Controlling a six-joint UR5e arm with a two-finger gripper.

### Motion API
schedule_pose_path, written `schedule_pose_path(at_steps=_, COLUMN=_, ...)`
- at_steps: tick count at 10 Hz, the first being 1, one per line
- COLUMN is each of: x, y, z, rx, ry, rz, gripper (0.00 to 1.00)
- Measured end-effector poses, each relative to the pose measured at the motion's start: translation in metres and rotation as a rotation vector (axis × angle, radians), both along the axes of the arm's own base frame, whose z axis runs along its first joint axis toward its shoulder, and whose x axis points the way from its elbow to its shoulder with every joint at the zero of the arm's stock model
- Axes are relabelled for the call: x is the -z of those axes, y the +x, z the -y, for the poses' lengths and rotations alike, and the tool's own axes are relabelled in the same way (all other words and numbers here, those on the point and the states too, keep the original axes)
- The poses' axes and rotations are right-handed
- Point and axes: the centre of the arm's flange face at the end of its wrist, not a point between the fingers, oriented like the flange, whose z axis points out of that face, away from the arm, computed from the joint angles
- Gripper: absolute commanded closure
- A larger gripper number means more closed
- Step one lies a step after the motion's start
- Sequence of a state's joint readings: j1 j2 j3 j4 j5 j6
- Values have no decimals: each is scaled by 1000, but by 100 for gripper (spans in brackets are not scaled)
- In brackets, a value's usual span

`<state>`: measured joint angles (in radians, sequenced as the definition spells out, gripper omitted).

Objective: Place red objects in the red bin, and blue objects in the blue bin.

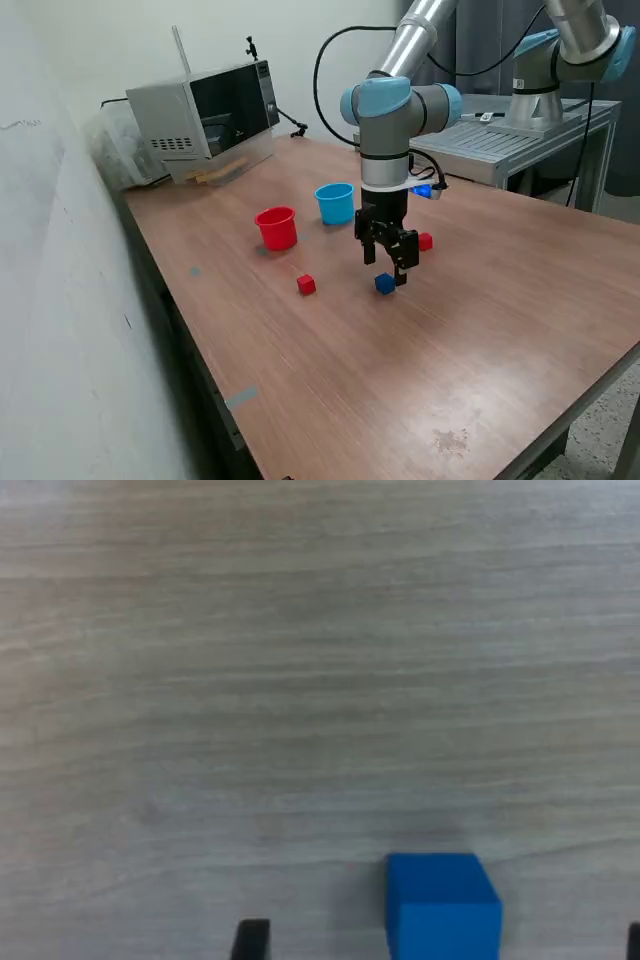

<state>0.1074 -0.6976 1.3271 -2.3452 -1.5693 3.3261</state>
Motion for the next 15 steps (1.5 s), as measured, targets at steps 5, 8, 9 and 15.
schedule_pose_path(at_steps=5, x=0, y=0, z=1, rx=-1, ry=-7, rz=-10, gripper=100)
schedule_pose_path(at_steps=8, x=0, y=0, z=2, rx=-8, ry=-21, rz=-9, gripper=100)
schedule_pose_path(at_steps=9, x=0, y=0, z=3, rx=-15, ry=-25, rz=-9, gripper=100)
schedule_pose_path(at_steps=15, x=-11, y=0, z=4, rx=-67, ry=-26, rz=-21, gripper=100)
